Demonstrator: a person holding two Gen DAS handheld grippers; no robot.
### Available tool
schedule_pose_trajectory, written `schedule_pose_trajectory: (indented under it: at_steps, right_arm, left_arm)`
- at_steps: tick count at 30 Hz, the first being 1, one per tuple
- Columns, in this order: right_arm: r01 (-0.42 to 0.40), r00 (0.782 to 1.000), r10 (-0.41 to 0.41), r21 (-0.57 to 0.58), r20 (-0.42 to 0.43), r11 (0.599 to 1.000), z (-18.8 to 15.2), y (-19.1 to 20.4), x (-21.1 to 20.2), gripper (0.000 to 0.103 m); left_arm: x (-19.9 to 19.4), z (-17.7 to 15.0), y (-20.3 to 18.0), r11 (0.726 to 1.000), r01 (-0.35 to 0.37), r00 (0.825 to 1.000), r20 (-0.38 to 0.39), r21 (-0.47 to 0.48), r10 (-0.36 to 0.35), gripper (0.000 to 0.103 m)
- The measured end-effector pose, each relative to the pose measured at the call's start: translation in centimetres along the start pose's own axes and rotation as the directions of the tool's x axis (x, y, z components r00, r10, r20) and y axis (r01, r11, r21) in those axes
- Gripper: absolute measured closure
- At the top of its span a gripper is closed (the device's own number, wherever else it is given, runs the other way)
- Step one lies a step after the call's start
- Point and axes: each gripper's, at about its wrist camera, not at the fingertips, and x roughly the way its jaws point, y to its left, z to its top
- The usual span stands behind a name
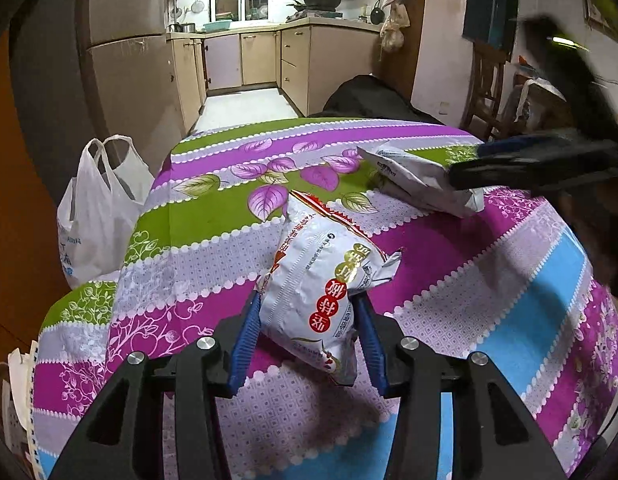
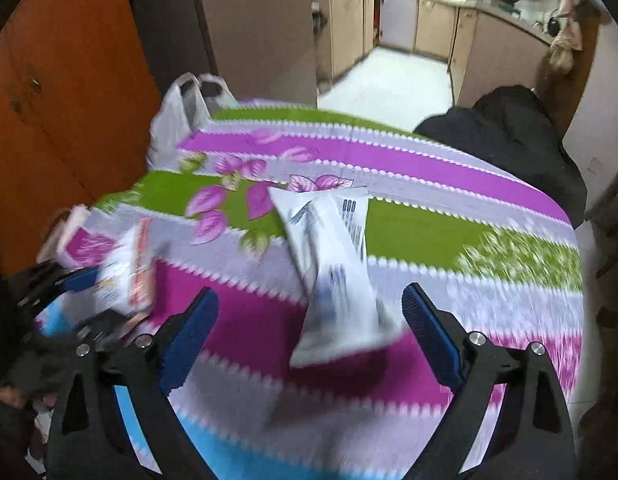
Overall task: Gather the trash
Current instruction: 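Grasp the white snack bag with the left tool while the right tool grasps the white-blue wrapper, then carry snack bag and white-blue wrapper over the white basin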
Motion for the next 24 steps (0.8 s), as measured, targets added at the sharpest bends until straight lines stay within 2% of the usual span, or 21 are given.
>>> schedule_pose_trajectory:
  at_steps: [6, 9, 11, 13, 17, 24]
  right_arm:
    - [0.074, 0.994, -0.078, -0.050, -0.071, 0.996, 0.9, 0.4, 3.6, 0.016]
    - [0.091, 0.992, -0.096, -0.062, -0.084, 0.994, 0.9, 0.9, 4.4, 0.028]
    - [0.105, 0.989, -0.111, -0.062, -0.093, 0.992, 0.8, 1.0, 4.7, 0.047]
    - [0.126, 0.987, -0.131, -0.058, -0.098, 0.990, 0.5, 0.9, 4.9, 0.056]
    - [0.159, 0.984, -0.161, -0.037, -0.080, 0.987, -0.1, 0.8, 4.4, 0.066]
    - [0.154, 0.988, -0.154, 0.025, 0.014, 0.988, -2.6, 1.1, 1.7, 0.072]
  left_arm:
    - [0.2, 0.0, -0.1, 1.000, -0.009, 1.000, 0.004, 0.005, 0.009, 0.055]
    - [0.2, 0.0, -0.2, 1.000, -0.010, 1.000, 0.006, 0.007, 0.010, 0.055]
    - [0.2, 0.0, -0.1, 1.000, -0.006, 1.000, 0.006, 0.002, 0.006, 0.055]
    - [0.3, -0.1, 0.0, 1.000, -0.005, 1.000, 0.004, -0.001, 0.005, 0.055]
    - [0.2, -0.2, -0.2, 1.000, -0.010, 1.000, 0.003, -0.003, 0.010, 0.055]
    - [0.1, -0.4, -0.2, 1.000, -0.016, 1.000, 0.006, -0.019, 0.016, 0.055]
